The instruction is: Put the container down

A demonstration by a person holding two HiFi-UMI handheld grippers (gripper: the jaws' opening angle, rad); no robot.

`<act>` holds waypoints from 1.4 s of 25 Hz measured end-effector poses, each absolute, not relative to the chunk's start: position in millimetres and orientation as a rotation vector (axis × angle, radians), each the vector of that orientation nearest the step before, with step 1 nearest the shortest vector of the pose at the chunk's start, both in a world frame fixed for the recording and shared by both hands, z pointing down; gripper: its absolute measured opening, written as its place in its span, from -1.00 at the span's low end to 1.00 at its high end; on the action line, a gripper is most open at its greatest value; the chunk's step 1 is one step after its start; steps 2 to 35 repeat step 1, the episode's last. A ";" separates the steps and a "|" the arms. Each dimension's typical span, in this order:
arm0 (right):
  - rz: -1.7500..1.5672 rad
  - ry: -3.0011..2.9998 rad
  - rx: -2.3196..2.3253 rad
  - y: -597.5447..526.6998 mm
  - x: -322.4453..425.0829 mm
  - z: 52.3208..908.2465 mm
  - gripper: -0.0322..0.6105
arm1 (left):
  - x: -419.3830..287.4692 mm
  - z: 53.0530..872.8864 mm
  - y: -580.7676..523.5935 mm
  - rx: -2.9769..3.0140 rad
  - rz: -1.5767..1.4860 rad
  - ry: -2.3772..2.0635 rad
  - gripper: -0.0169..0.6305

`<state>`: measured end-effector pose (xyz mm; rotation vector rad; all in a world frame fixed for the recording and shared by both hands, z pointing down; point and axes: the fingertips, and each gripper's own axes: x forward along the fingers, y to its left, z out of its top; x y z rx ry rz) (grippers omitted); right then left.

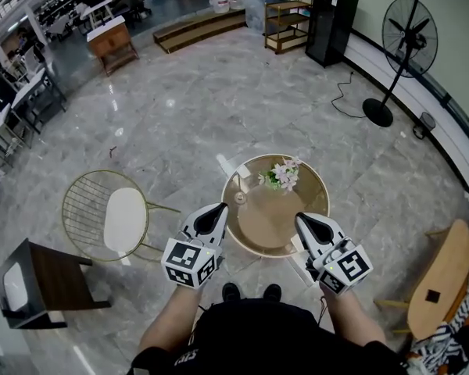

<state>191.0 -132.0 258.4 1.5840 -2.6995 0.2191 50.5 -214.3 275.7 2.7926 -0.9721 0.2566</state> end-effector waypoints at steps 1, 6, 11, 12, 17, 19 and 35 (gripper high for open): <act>0.222 -2.700 1.585 -132.0 190.3 258.4 -0.86 | 49.2 277.2 -213.7 2.791 0.260 -0.971 -0.90; 0.222 -2.700 1.585 -132.0 190.3 258.4 -0.86 | 49.2 277.2 -213.7 2.791 0.260 -0.971 -0.90; 0.222 -2.700 1.585 -132.0 190.3 258.4 -0.86 | 49.2 277.2 -213.7 2.791 0.260 -0.971 -0.90; 0.222 -2.700 1.585 -132.0 190.3 258.4 -0.86 | 49.2 277.2 -213.7 2.791 0.260 -0.971 -0.90; 0.222 -2.700 1.585 -132.0 190.3 258.4 -0.86 | 49.2 277.2 -213.7 2.791 0.260 -0.971 -0.90; 0.222 -2.700 1.585 -132.0 190.3 258.4 -0.86 | 49.2 277.2 -213.7 2.791 0.260 -0.971 -0.90; 0.222 -2.700 1.585 -132.0 190.3 258.4 -0.86 | 49.2 277.2 -213.7 2.791 0.260 -0.971 -0.90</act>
